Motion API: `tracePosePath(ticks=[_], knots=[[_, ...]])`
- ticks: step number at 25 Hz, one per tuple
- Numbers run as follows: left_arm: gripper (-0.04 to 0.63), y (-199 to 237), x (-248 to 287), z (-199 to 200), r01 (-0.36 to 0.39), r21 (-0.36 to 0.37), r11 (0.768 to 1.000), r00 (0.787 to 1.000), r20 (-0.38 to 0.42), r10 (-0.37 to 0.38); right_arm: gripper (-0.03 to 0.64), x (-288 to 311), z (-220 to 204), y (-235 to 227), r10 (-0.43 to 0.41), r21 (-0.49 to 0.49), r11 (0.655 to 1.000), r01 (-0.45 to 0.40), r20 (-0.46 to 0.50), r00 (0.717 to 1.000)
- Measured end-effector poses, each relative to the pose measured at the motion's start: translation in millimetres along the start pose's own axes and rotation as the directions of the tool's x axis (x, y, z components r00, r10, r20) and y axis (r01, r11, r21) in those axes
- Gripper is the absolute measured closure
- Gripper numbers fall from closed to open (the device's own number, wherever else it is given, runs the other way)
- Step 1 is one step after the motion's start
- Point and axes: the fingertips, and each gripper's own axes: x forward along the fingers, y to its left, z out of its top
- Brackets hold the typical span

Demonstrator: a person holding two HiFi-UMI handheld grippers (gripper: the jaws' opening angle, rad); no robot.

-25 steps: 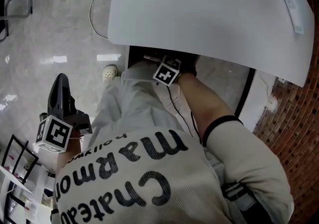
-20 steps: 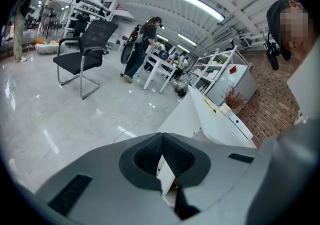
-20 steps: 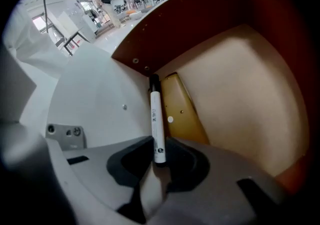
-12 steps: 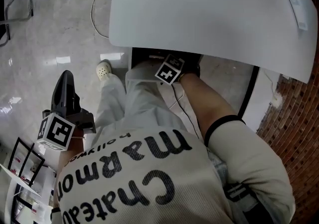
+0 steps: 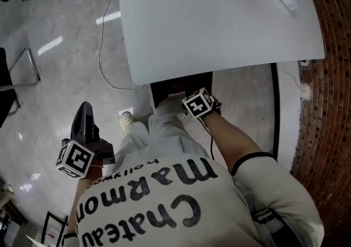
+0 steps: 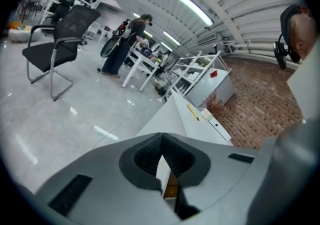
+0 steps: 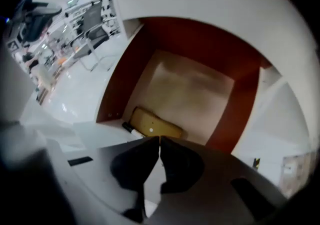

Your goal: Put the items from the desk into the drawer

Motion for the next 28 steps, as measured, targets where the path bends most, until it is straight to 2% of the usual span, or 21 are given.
tracePosePath(ticks=[2,3,4,5,7,8,10,12,14,16,18,20,25,27,28], knots=[[0.594,-2,-5,16,0.047,0.021,0.999,0.999,-0.007,-0.046,0.614,-31,3,5,-0.052,0.172,0.984,0.039,0.072,0.996],[0.594,-4,-7,26,0.078,0.035,0.996,0.997,-0.007,-0.078,0.614,-45,5,9,-0.079,0.272,0.961,0.047,0.109,0.991],[0.594,-6,-8,37,0.114,0.052,0.992,0.993,-0.005,-0.114,0.614,-57,8,13,-0.102,0.382,0.923,0.039,0.146,0.984],[0.595,-8,-10,48,0.150,0.071,0.986,0.989,-0.001,-0.150,0.614,-69,10,19,-0.121,0.494,0.870,0.013,0.187,0.975],[0.594,-12,-15,68,0.208,0.104,0.973,0.978,0.008,-0.209,0.614,-95,19,30,-0.162,0.670,0.739,-0.073,0.282,0.946],[0.594,-12,-18,77,0.230,0.114,0.967,0.972,0.015,-0.233,0.614,-109,25,36,-0.185,0.719,0.684,-0.121,0.332,0.925],[0.594,-14,-27,91,0.266,0.113,0.957,0.962,0.036,-0.271,0.614,-134,43,50,-0.223,0.764,0.609,-0.212,0.422,0.879],[0.594,-16,-39,103,0.299,0.105,0.949,0.951,0.055,-0.305,0.614,-160,66,64,-0.252,0.772,0.558,-0.305,0.508,0.824],[0.594,-20,-48,113,0.335,0.102,0.937,0.938,0.057,-0.342,0.614,-189,97,72,-0.285,0.752,0.525,-0.399,0.597,0.750],[0.594,-25,-52,120,0.377,0.096,0.921,0.924,0.036,-0.381,0.614,-220,131,77,-0.313,0.710,0.512,-0.483,0.678,0.665],[0.594,-34,-59,125,0.427,0.080,0.901,0.903,0.020,-0.429,0.614,-250,160,83,-0.324,0.659,0.518,-0.545,0.741,0.588],[0.594,-38,-67,130,0.455,0.076,0.887,0.889,0.020,-0.458,0.614,-273,181,89,-0.317,0.616,0.540,-0.573,0.780,0.539],[0.594,-31,-75,142,0.443,0.131,0.887,0.894,0.010,-0.448,0.614,-308,218,92,-0.299,0.546,0.617,-0.566,0.829,0.473],[0.594,-25,-74,147,0.435,0.137,0.890,0.897,0.021,-0.442,0.608,-311,228,86,-0.297,0.538,0.649,-0.538,0.830,0.472],[0.594,-23,-73,148,0.433,0.133,0.892,0.898,0.028,-0.440,0.577,-310,231,82,-0.296,0.539,0.660,-0.524,0.827,0.478]])
